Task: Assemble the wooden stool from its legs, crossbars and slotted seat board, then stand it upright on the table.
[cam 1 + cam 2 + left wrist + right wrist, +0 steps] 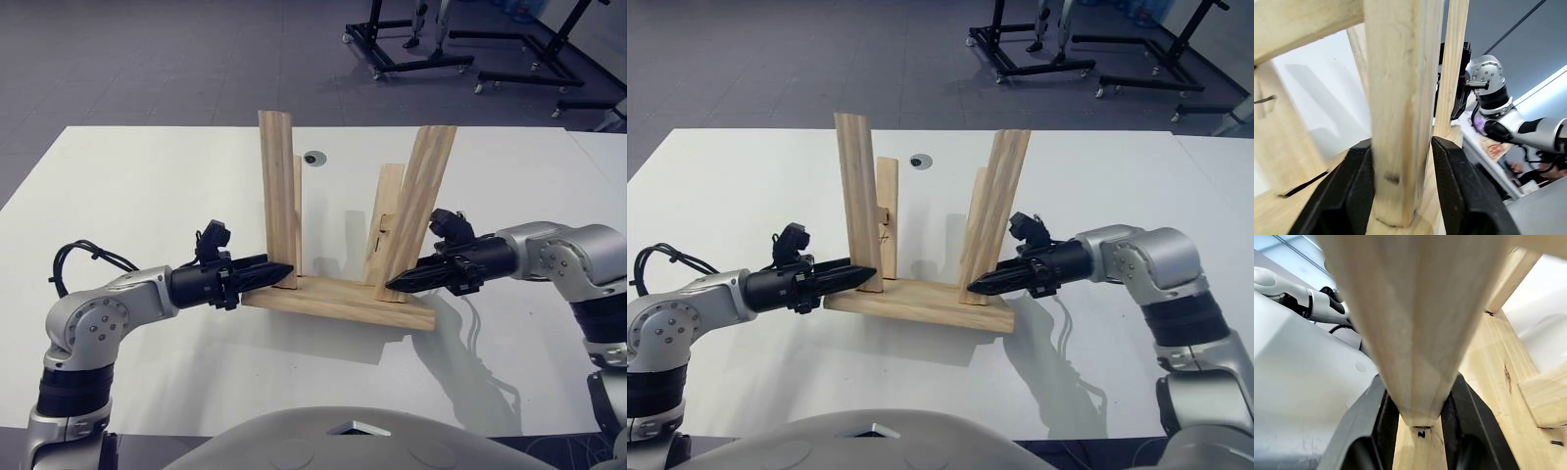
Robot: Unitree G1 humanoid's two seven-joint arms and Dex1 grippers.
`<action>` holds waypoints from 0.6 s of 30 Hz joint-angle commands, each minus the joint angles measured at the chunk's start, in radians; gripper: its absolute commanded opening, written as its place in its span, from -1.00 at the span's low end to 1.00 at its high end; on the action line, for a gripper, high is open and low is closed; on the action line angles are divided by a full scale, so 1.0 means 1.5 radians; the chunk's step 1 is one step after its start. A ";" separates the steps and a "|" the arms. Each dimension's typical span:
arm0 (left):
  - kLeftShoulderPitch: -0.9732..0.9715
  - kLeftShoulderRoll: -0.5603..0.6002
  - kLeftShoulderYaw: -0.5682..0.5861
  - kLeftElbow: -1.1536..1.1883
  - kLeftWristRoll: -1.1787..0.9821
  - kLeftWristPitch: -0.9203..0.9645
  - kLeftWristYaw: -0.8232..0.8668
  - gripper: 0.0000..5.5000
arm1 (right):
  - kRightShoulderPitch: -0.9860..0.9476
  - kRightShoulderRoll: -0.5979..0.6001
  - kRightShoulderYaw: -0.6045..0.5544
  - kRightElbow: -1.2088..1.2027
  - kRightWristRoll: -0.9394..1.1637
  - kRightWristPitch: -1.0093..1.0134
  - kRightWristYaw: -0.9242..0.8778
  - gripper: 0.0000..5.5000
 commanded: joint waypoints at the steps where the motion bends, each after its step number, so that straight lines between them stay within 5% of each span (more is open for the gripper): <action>1: -0.004 -0.024 -0.018 0.020 -0.027 0.008 -0.004 -0.09 | -0.040 0.034 0.024 0.047 0.006 0.046 -0.020 -0.63; 3: 0.003 -0.031 -0.032 0.026 -0.015 -0.002 -0.005 0.05 | -0.072 0.050 0.027 0.096 -0.009 0.050 -0.032 -0.63; 15: -0.076 -0.004 0.087 0.144 -0.167 0.042 0.001 0.78 | -0.098 0.055 0.010 0.164 -0.020 0.053 -0.036 0.29; 18: -0.066 0.017 0.101 0.168 -0.156 0.035 -0.008 0.91 | -0.138 0.074 -0.017 0.225 -0.032 0.030 -0.054 0.30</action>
